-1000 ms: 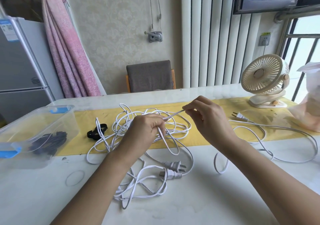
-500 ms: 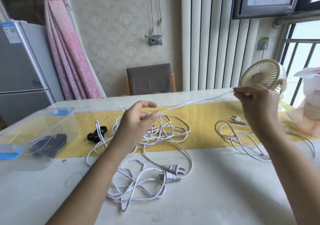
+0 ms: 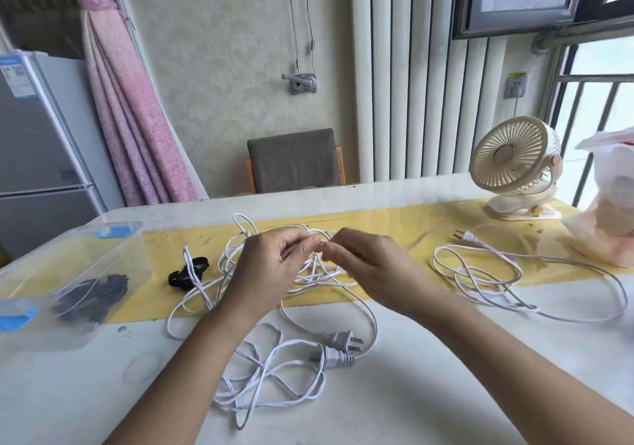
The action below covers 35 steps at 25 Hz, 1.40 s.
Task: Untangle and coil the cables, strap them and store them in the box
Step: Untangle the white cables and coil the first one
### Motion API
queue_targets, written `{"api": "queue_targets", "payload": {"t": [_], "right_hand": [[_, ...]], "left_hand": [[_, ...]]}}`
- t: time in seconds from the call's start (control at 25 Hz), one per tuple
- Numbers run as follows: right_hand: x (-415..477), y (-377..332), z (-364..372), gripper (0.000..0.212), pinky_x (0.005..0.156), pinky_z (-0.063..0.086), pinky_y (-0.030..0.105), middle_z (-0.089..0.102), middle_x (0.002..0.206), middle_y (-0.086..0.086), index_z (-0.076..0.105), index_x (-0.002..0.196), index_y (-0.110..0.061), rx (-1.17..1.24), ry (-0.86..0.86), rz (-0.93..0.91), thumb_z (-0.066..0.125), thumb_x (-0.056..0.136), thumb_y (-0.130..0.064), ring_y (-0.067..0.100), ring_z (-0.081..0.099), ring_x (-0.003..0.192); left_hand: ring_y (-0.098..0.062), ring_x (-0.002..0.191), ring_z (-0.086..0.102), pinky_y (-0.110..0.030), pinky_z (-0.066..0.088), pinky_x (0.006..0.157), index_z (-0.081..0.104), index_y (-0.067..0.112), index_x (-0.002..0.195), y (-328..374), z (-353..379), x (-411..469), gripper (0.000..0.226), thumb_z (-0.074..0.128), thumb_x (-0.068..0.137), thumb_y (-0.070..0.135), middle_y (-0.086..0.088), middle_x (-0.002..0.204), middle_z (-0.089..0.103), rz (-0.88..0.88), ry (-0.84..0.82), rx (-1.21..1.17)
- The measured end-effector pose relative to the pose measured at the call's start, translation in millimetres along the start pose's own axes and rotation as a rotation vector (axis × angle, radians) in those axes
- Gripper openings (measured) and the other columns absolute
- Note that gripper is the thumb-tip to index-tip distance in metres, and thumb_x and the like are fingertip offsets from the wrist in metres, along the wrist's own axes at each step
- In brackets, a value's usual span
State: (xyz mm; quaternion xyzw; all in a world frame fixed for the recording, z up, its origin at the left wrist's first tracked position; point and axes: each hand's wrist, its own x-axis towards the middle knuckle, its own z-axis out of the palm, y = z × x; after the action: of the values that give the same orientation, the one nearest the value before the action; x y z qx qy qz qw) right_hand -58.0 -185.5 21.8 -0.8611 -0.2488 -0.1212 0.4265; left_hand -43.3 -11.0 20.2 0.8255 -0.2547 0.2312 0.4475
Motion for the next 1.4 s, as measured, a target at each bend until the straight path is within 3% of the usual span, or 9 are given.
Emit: {"api": "queue_targets", "payload": {"t": [0.24,0.44,0.64,0.8,0.92,1.04,1.16,1.32,1.4], "right_hand": [[7,23,-70,0.023,0.053,0.025,0.024,0.055,0.061,-0.007,0.066,0.074,-0.016,-0.433,0.595,-0.054,0.055,0.091,-0.027,0.004,0.041,0.055],[-10,64,-129,0.032,0.070,0.034,0.039,0.063,0.081,0.028,0.068,0.083,-0.004,-0.544,0.944,0.351,0.051,0.093,-0.029,0.041,0.055,0.082],[-4,98,-102,0.027,0.070,0.043,0.040,0.064,0.092,0.030,0.070,0.089,0.000,-0.589,0.636,0.553,0.047,0.089,-0.015,0.042,0.056,0.086],[7,82,-60,0.054,0.100,0.029,0.033,0.049,0.132,0.021,0.052,0.131,-0.002,-0.587,0.395,0.355,0.047,0.078,0.007,0.037,0.045,0.117],[6,35,-27,0.050,0.101,0.025,0.011,0.044,0.142,-0.003,0.045,0.138,-0.020,-0.128,0.194,0.056,0.059,0.091,-0.017,0.009,0.040,0.130],[-4,0,1,0.059,0.102,0.034,0.014,0.056,0.124,-0.011,0.046,0.133,-0.028,0.296,-0.195,-0.005,0.071,0.080,-0.033,-0.003,0.048,0.119],[-5,-4,7,0.013,0.074,0.044,0.031,0.059,0.077,0.001,0.062,0.092,-0.018,0.364,-0.349,0.021,0.070,0.083,-0.021,0.012,0.058,0.074],[2,10,-23,0.017,0.079,0.050,0.033,0.059,0.069,0.000,0.062,0.072,-0.015,0.770,-0.200,0.107,0.056,0.088,-0.021,0.017,0.060,0.072],[7,18,-44,0.017,0.058,0.052,0.021,0.038,0.055,-0.005,0.060,0.063,-0.017,1.197,-0.011,0.140,0.059,0.081,-0.017,0.007,0.043,0.046]], "left_hand": [[-0.009,0.049,0.024,-0.025,0.024,0.046,0.046,0.009,0.055,-11,-25,6,0.052,0.062,0.075,0.054,0.006,0.048,0.027,0.024,0.053,0.082],[-0.021,0.052,0.038,-0.031,0.034,0.054,0.053,0.010,0.062,-32,-71,11,0.032,0.065,0.078,0.035,0.001,0.049,0.041,-0.036,0.523,0.509],[-0.009,0.042,0.043,-0.024,0.042,0.048,0.062,0.018,0.070,-35,-56,14,0.037,0.059,0.086,0.051,-0.003,0.044,0.042,-0.177,0.186,-0.150],[-0.008,0.043,0.021,-0.018,0.019,0.039,0.064,0.012,0.082,-19,-32,13,0.029,0.046,0.090,0.033,0.007,0.050,0.024,-0.227,-0.037,-0.310],[-0.006,0.040,0.018,-0.015,0.019,0.036,0.061,0.004,0.086,-5,-27,11,0.032,0.044,0.089,0.030,0.004,0.049,0.022,-0.245,-0.194,-0.407],[-0.004,0.036,0.017,-0.013,0.019,0.034,0.058,0.007,0.079,8,-27,6,0.029,0.045,0.092,0.029,0.005,0.046,0.021,-0.303,-0.465,-0.520],[-0.003,0.034,0.018,-0.011,0.018,0.033,0.061,0.016,0.070,10,-38,2,0.029,0.051,0.091,0.033,0.007,0.045,0.023,-0.392,-0.674,-0.558],[0.000,0.031,0.021,-0.009,0.021,0.032,0.056,0.017,0.061,1,-55,5,0.035,0.078,0.070,0.044,0.010,0.043,0.025,-0.467,-0.610,-0.761],[-0.003,0.032,0.028,-0.014,0.033,0.033,0.054,0.015,0.060,-14,-67,10,0.036,0.079,0.071,0.039,0.009,0.044,0.025,-0.462,-0.540,-1.023]]}}
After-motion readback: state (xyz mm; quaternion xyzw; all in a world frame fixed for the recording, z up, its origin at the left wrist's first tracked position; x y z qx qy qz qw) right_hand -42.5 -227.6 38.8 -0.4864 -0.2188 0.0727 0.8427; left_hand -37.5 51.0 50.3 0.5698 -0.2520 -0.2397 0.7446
